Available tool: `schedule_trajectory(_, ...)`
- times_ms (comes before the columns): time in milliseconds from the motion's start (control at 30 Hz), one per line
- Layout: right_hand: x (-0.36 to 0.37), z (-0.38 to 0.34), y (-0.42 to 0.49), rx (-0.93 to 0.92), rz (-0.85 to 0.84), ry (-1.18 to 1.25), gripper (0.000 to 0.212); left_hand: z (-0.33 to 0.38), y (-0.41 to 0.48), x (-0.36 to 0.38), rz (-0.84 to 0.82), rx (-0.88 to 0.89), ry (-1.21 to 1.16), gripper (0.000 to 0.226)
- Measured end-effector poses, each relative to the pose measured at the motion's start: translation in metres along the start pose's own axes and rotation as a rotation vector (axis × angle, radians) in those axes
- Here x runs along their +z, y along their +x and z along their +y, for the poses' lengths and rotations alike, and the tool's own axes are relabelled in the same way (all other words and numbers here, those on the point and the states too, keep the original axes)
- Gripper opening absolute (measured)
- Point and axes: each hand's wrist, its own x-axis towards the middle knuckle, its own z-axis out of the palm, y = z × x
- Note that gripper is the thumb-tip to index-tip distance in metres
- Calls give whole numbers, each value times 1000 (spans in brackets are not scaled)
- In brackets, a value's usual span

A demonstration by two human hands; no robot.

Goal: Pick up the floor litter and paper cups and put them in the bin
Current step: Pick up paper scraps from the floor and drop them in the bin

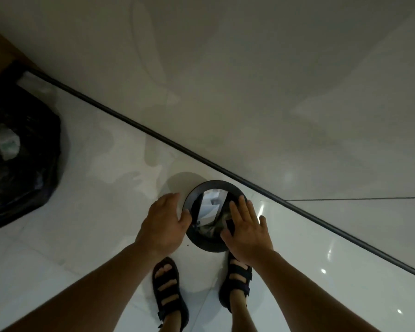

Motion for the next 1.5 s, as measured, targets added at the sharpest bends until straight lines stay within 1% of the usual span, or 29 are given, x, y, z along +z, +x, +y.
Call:
schedule_trajectory(67, -25, 2, -36, 65, 16, 52, 75, 25, -21, -23, -38, 63, 82, 47)
schedule_trajectory(167, -61, 5, -100, 158, 18, 88, 73, 66, -57, -51, -107, 192, 199, 53)
schedule_trajectory(300, -101, 20, -190, 257, 57, 146, 71, 132, -105, -70, -152, 308, 296, 53)
schedule_trajectory(433, -125, 45, -283, 377, 151, 227, 70, 208, -158, -67, -200, 409, 368, 54)
schedule_trajectory(567, -126, 84, -381, 463, 232, 306, 70, 279, -220, -38, -269, 504, 475, 57)
schedule_trajectory(700, -103, 139, -490, 580, 302, 410, 70, 342, -299, 17, -326, 621, 518, 57)
schedule_trajectory(833, -59, 186, -606, 728, 364, 532, 72, 392, -393, 96, -415, 740, 604, 57)
schedule_trajectory(933, -25, 221, -686, 848, 435, 616, 75, 429, -463, 156, -502, 898, 676, 56)
schedule_trajectory(1033, 8, 253, -753, 967, 505, 708, 79, 468, -523, 208, -545, 1033, 762, 57)
schedule_trajectory(1267, 73, 335, -874, 1232, 615, 873, 79, 554, -619, 328, -655, 1256, 908, 59)
schedule_trajectory(1400, 100, 402, -930, 1360, 648, 917, 79, 611, -660, 411, -697, 1333, 959, 60)
schedule_trajectory(1500, 118, 452, -969, 1480, 688, 976, 78, 660, -695, 475, -726, 1429, 969, 60)
